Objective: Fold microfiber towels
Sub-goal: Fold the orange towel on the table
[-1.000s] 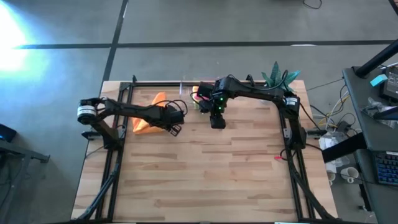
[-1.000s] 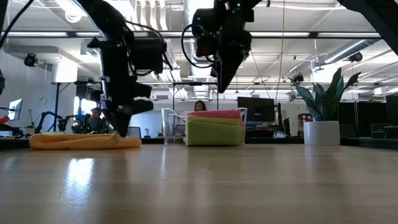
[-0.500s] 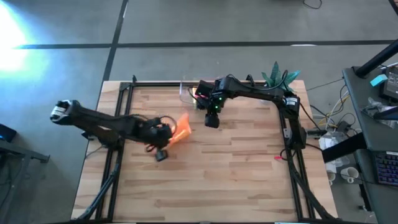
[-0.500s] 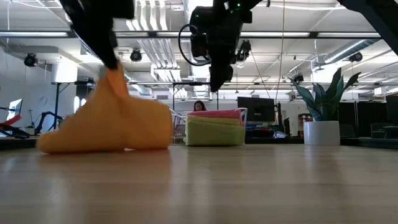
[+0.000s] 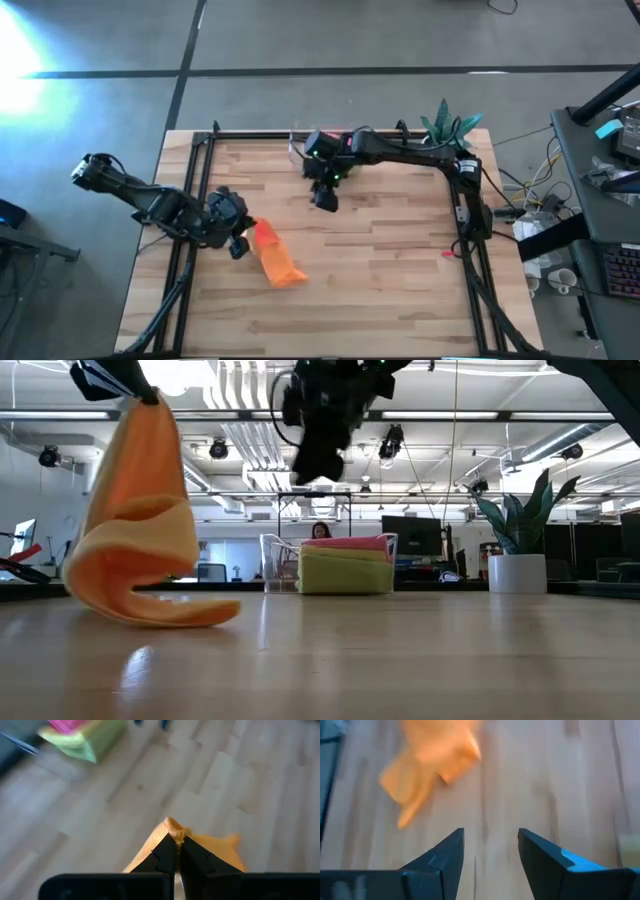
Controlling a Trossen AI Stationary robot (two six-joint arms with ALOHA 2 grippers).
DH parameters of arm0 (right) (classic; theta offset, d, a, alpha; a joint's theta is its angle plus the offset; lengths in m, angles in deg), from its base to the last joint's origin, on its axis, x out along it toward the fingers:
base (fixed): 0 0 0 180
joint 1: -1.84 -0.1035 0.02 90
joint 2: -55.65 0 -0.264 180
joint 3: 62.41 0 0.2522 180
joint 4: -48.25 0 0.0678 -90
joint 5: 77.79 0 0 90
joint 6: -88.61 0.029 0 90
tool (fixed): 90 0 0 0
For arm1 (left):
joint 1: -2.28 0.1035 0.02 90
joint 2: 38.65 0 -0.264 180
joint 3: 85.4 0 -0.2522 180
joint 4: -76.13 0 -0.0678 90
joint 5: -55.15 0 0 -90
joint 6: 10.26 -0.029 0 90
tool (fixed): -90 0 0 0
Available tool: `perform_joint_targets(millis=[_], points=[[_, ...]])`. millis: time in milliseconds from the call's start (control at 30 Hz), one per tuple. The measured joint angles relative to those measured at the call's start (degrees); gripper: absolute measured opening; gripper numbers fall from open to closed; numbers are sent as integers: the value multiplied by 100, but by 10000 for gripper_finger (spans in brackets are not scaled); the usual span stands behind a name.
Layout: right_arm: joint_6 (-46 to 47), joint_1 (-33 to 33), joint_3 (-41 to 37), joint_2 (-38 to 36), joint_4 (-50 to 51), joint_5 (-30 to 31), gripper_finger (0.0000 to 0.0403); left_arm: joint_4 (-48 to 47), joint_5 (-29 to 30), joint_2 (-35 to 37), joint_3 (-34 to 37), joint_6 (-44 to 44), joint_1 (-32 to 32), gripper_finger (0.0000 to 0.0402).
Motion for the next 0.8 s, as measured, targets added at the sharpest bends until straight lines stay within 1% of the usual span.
perform_joint_targets(millis=[33,133,200,300,400,500,633,700,800], points=[[-93,-65,-1,0,-251,-60,176,2,111,-1,2,-118,24,0],[-307,-267,-1,0,-991,-99,176,89,153,-58,-7,-478,141,0],[-382,-394,-1,0,-1501,-98,176,80,151,-81,-15,-494,147,0],[-271,-550,-1,17,-2275,-75,176,87,165,-79,-57,-518,209,0],[-19,-655,-1,32,-2775,2,176,84,207,-79,-86,-518,255,0],[69,-733,-1,33,-2956,260,176,90,275,-76,-120,-514,279,0],[167,-822,-1,33,-2953,295,176,250,383,-76,-155,-521,352,0],[283,-851,-1,34,-2946,435,176,371,392,-76,-166,-538,375,0],[424,-884,-1,86,-2990,503,176,618,399,-76,-177,-779,399,0]])
